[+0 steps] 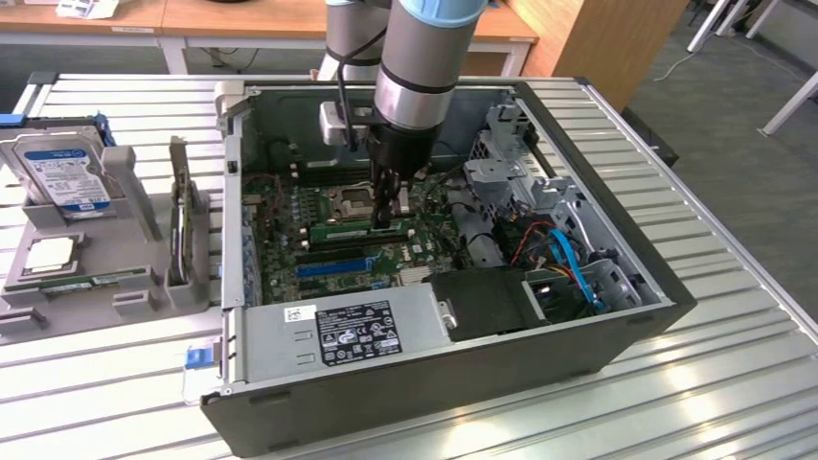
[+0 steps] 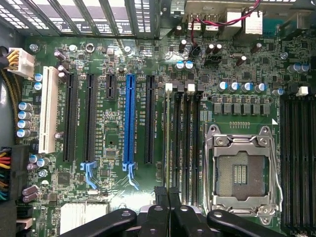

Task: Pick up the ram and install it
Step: 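Insert the ram into the slot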

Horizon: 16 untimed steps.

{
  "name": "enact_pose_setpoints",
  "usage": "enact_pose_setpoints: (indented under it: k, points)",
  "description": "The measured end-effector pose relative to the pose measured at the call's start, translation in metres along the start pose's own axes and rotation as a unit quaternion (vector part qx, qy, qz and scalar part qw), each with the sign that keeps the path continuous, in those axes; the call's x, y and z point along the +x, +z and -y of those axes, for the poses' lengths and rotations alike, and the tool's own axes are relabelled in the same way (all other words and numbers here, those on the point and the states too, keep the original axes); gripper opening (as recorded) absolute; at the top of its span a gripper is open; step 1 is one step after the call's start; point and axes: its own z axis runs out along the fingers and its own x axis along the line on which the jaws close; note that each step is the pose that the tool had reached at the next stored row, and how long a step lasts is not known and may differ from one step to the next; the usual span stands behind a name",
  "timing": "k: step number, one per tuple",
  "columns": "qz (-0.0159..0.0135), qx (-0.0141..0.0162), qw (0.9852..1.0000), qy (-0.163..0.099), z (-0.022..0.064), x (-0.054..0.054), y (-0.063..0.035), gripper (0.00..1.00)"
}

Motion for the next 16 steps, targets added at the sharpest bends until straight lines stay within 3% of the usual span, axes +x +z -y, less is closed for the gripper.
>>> enact_pose_setpoints:
  k: [16]
  points:
    - [0.0001,0.0,1.0,0.0,0.0,-0.0011,0.0006,0.11]
